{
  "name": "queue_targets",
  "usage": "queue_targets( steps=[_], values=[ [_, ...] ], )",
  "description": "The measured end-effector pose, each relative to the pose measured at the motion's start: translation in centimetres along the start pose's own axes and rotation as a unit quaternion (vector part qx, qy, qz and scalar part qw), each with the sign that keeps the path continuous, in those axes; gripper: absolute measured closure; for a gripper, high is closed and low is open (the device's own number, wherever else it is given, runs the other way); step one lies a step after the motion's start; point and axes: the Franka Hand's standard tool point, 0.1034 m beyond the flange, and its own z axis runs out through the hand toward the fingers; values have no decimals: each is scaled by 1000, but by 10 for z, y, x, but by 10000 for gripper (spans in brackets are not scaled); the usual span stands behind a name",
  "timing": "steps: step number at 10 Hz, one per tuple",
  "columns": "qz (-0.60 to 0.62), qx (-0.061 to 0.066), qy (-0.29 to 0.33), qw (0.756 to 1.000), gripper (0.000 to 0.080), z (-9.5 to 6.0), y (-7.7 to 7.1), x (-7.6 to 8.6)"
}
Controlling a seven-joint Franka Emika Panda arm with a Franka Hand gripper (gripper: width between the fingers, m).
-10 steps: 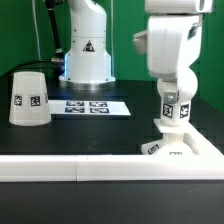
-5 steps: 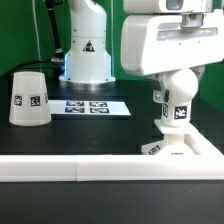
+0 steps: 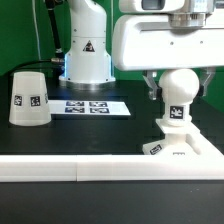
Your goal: Assemble lamp
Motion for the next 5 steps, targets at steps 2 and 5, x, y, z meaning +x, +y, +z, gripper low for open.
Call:
queue_targets(
  steps=[2,5],
  values=[
    [141,-3,-1,990,223,0,-1,-5],
    [302,5,-7,953,223,2,-4,-9]
  ],
)
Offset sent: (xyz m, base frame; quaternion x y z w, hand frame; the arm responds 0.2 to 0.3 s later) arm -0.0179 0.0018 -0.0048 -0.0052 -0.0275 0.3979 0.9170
